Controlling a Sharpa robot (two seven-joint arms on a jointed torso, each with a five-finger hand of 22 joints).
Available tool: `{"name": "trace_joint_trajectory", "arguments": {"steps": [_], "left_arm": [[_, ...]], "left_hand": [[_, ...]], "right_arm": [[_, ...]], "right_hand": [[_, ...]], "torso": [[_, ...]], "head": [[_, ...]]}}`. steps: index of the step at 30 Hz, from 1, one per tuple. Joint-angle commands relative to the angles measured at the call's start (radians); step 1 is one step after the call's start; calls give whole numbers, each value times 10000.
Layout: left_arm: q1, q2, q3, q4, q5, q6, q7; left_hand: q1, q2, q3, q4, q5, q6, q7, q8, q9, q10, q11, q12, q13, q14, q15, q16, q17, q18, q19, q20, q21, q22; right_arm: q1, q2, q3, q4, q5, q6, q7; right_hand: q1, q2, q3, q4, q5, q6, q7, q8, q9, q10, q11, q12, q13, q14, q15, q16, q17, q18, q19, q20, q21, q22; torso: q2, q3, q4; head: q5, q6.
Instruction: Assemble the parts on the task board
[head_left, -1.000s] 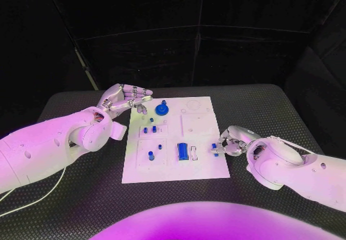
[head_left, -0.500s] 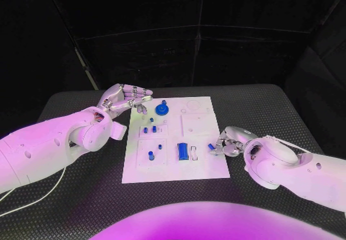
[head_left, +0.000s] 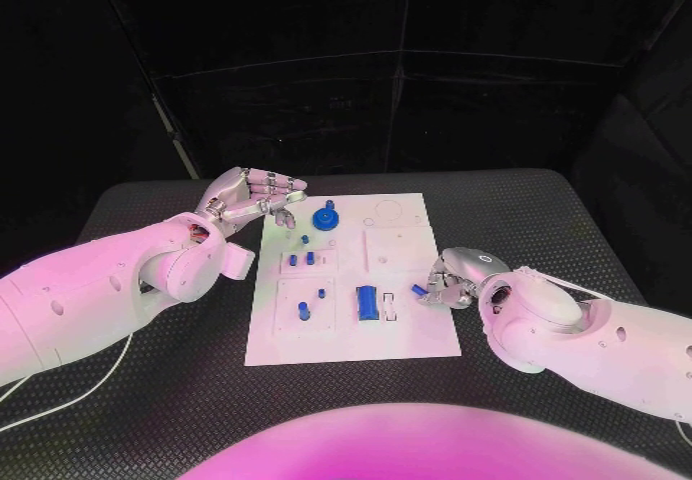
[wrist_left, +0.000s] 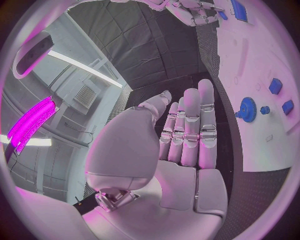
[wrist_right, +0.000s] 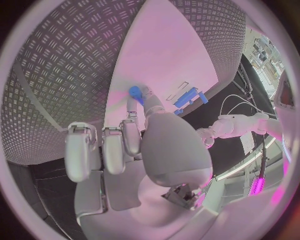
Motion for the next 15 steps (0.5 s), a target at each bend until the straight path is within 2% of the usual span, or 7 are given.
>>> {"name": "trace_joint_trajectory", "arguments": {"steps": [1,3,5,6,10,15], "left_arm": [[12,-1,8,26,47,115,28],[12,0,8,26,47,118,26],[12,0,8,28,47,119,24],[12,-1,8,29,47,119,23],[12,3,8,25,47,119,23],[11,18,8,19,47,121,26]], "left_hand": [[15,70,-58,-13,24,-36,41,-49,-11,-61,-28,-8,9,-54,0,-50,-13,201,-6,78,-51,-8],[15,70,-58,-13,24,-36,41,-49,-11,-61,-28,-8,9,-54,0,-50,-13,201,-6,78,-51,-8],[15,70,-58,-13,24,-36,41,-49,-11,-61,-28,-8,9,-54,0,-50,-13,201,-6,78,-51,-8],[15,70,-58,-13,24,-36,41,-49,-11,-61,-28,-8,9,-54,0,-50,-13,201,-6,78,-51,-8],[15,70,-58,-13,24,-36,41,-49,-11,-61,-28,-8,9,-54,0,-50,-13,201,-6,78,-51,-8],[15,70,-58,-13,24,-36,41,-49,-11,-61,-28,-8,9,-54,0,-50,-13,201,-6,78,-51,-8]], "right_arm": [[-77,45,-78,-89,-532,911,-366],[-76,63,-79,-67,-538,918,-375],[-76,63,-79,-31,-372,856,-387],[-76,57,-79,-7,-215,800,-394],[-75,11,-78,138,545,430,-409],[-73,-77,-76,432,1264,-179,-375]], "right_hand": [[180,93,171,-117,145,-48,27,-96,-45,-81,9,-83,63,709,-49,-37,917,-65,144,-45,-34,1507],[185,93,404,-178,654,-29,42,-164,-59,-100,12,-105,60,710,-42,-39,920,-64,144,-43,-36,1510],[210,96,744,-261,1469,31,30,-215,-65,-102,-13,-102,75,718,-59,-25,948,-69,162,-51,-22,1533],[238,109,894,-304,1648,54,11,-228,-64,-95,-19,-89,87,721,-68,-17,962,-73,172,-52,-14,1546],[64,114,1484,-326,2173,132,-12,-268,-42,-43,-45,-23,144,742,-80,32,1044,-90,221,-68,28,1608],[-310,-77,2237,-331,2424,231,-49,-274,40,42,-82,70,220,764,-103,90,1139,-118,303,-91,100,1713]], "torso": [[-15,2,-8],[-14,3,-8],[-11,5,-6],[-11,6,-5],[-19,6,-9],[-14,6,-7]], "head": [[6,0],[16,0],[26,0],[29,0],[49,0],[67,0]]}}
